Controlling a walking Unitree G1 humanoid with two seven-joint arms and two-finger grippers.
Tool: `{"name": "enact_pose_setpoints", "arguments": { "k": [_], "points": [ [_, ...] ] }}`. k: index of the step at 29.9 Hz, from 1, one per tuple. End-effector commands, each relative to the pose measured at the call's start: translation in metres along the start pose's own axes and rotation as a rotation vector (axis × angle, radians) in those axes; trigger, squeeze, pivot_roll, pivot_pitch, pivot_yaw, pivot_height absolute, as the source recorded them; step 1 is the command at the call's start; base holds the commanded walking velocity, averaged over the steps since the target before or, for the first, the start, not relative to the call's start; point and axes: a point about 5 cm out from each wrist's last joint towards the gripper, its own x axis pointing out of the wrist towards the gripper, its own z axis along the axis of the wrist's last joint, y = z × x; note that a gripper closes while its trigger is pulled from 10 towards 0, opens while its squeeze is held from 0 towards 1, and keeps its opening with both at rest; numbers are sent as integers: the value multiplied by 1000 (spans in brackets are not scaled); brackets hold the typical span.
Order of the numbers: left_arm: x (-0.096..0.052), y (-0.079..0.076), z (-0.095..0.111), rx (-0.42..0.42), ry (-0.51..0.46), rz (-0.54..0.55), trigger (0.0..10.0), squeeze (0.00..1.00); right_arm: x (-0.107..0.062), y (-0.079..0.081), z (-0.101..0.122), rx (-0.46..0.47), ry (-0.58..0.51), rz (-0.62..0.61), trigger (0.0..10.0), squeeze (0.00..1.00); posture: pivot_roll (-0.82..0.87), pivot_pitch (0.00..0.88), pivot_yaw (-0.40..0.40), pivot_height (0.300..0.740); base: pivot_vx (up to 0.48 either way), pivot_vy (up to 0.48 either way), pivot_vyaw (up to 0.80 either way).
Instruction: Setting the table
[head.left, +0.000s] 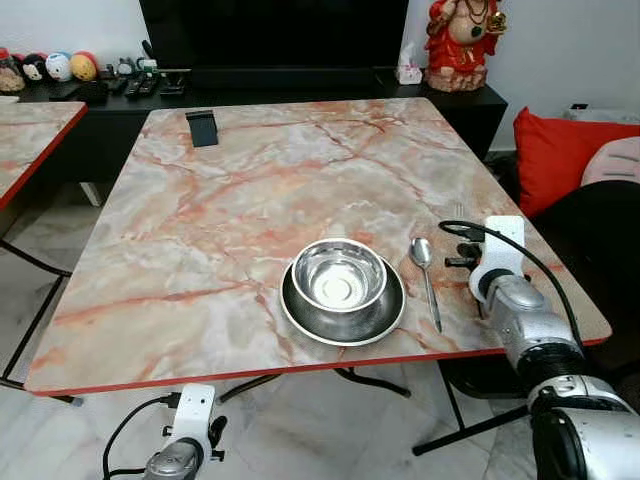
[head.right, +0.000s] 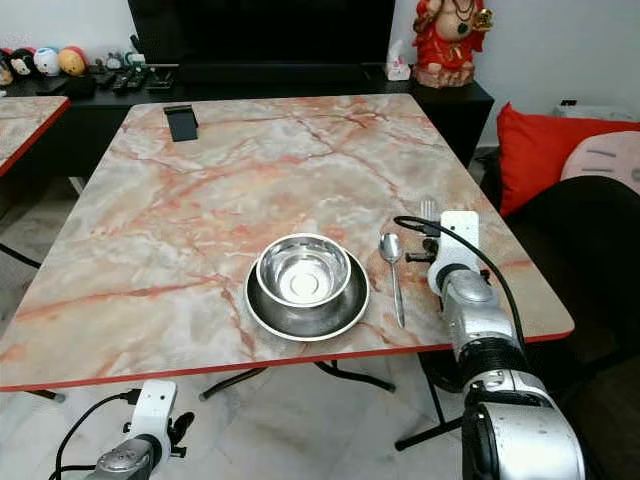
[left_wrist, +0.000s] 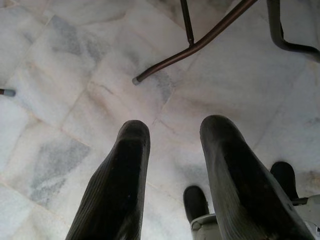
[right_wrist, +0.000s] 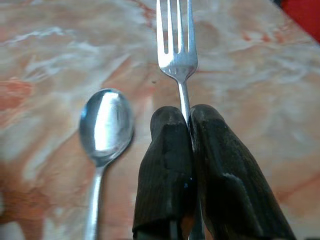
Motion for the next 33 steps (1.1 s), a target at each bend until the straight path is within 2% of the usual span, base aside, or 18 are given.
{"name": "enact_pose_setpoints", "arguments": {
  "k": [1,11,19,21,22,24,25,28,32,33],
  "points": [
    [-1,2,-6,7,30,5,10000,0,2,1,5,6,-16,-7,10000,0,43,0,-18,740,0,0,0],
    [-2,3,-8,5,35,9,10000,0,3,0,5,-17,-13,-27,10000,0,47,0,-19,740,0,0,0],
    [-3,6,-10,-6,38,15,10000,0,0,-6,23,30,-193,-63,10000,0,49,0,-18,740,0,0,0],
    [-3,6,-10,-5,38,14,10000,0,0,-6,25,38,-208,-67,10000,0,49,0,-18,740,0,0,0],
    [-3,6,-10,-6,40,16,10000,0,-3,-9,33,54,-286,-85,10000,0,47,0,-16,740,0,0,0],
    [-3,8,-12,2,51,21,10000,0,-7,-14,39,89,-363,-105,10000,0,47,0,-16,740,0,0,0],
    [-4,10,-14,4,55,24,10000,0,-11,-17,40,91,-402,-125,10000,0,41,0,-16,740,0,0,0],
    [-5,12,-15,5,56,29,10000,0,-14,-19,38,78,-423,-134,10000,0,41,0,-16,740,0,0,0],
    [-11,26,-25,-8,66,71,10000,0,-23,-25,27,67,-461,-156,10000,0,37,0,-12,740,0,0,0],
    [-14,34,-30,-25,70,90,10000,0,-27,-27,23,85,-474,-160,10000,0,37,0,-12,740,0,0,0]
  ]
}}
